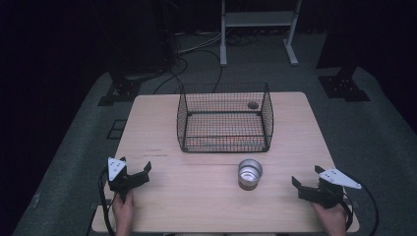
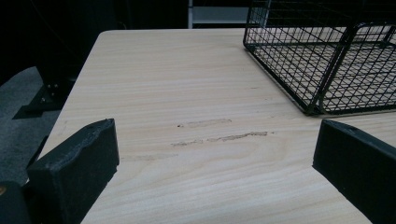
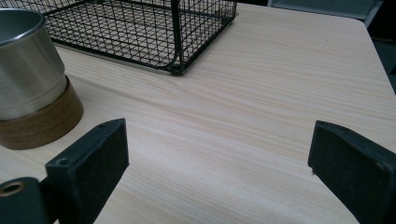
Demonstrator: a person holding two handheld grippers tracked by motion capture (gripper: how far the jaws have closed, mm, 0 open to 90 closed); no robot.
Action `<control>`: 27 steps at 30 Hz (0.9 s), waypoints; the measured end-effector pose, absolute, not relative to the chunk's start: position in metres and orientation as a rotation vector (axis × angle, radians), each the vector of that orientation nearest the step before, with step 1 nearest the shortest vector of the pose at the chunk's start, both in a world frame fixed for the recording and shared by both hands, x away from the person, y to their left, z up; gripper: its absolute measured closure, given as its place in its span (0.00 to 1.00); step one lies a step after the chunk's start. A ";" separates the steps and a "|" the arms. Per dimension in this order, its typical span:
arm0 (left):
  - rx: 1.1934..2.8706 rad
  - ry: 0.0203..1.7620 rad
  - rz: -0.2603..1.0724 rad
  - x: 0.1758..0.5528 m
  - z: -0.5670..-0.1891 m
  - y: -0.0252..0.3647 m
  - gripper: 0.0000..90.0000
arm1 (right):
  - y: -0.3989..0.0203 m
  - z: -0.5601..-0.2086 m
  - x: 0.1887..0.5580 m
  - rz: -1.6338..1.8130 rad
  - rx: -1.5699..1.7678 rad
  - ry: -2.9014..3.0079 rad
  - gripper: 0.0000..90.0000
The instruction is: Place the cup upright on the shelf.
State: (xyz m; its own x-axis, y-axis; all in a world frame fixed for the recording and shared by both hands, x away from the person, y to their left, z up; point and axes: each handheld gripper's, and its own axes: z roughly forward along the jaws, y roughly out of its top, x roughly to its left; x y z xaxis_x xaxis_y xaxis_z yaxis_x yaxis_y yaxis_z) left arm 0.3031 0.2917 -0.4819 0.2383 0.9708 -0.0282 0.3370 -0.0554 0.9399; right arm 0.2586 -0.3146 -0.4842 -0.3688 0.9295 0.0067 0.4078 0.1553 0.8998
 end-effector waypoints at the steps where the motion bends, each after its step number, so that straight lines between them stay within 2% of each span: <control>1: 1.574 1.259 0.850 0.303 -0.482 0.292 0.00 | -0.314 -0.484 0.259 1.176 1.267 1.865 0.05; 27: 1.580 1.252 0.844 0.302 -0.482 0.291 0.00 | -0.296 -0.476 0.253 1.199 1.186 1.917 0.05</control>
State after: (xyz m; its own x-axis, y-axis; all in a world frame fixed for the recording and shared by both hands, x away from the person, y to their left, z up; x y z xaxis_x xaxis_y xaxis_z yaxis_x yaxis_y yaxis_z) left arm 0.3022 0.2915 -0.4818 0.2476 0.9685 -0.0278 0.3372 -0.0593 0.9396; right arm 0.2529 -0.2964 -0.4760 -0.4366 0.8995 -0.0172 0.3783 0.2009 0.9036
